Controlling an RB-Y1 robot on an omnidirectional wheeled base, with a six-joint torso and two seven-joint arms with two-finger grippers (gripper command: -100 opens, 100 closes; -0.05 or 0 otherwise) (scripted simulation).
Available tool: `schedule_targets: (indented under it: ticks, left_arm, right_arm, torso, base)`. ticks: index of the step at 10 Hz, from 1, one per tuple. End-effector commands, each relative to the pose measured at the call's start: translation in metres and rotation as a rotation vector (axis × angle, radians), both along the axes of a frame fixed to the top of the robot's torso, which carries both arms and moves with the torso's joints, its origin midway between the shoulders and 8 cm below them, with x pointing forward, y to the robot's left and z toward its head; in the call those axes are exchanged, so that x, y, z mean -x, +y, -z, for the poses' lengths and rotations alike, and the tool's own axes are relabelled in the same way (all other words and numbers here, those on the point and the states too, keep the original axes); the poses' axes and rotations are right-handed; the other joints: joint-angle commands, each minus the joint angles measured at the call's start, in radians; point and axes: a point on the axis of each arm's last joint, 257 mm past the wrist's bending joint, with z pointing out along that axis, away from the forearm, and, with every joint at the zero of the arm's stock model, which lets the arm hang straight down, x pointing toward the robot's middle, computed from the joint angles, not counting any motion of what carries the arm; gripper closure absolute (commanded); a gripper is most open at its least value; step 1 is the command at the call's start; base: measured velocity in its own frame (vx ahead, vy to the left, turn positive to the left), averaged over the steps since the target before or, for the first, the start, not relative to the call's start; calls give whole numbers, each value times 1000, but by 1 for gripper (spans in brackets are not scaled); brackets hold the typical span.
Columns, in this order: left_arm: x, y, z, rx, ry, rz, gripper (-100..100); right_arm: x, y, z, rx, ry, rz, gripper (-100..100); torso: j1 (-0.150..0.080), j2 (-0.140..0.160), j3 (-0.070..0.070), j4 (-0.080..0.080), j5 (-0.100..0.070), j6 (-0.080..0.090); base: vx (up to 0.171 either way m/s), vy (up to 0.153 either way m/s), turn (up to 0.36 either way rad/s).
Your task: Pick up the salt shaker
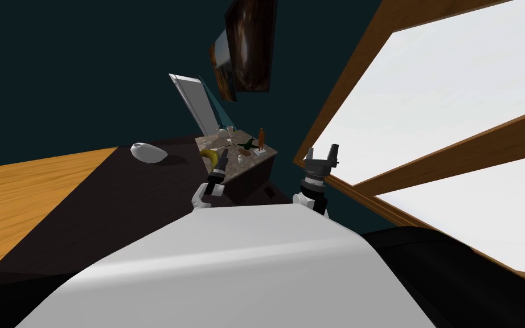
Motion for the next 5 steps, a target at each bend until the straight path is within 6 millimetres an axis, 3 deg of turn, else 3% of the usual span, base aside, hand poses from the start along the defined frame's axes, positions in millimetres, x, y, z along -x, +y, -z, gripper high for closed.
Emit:
schedule_targets:
  ticks: [1, 2, 5]
  left_arm:
    - [-13, -6, 7, -34, 14, 1, -100]
    - [-16, -3, 21, -35, 43, -5, -100]
    - [-38, -11, 34, -99, 75, -5, -100]
  right_arm:
    - [0, 0, 0, 0, 0, 0, 0]
    - [0, 0, 0, 0, 0, 0, 0]
    - [0, 0, 0, 0, 0, 0, 0]
  torso:
    - [0, 0, 0, 0, 0, 0]
    - [0, 0, 0, 0, 0, 0]
    - [0, 0, 0, 0, 0, 0]
  base:
    - [-8, -17, -17]
    - [-6, -13, -15]
    - [-10, -16, -22]
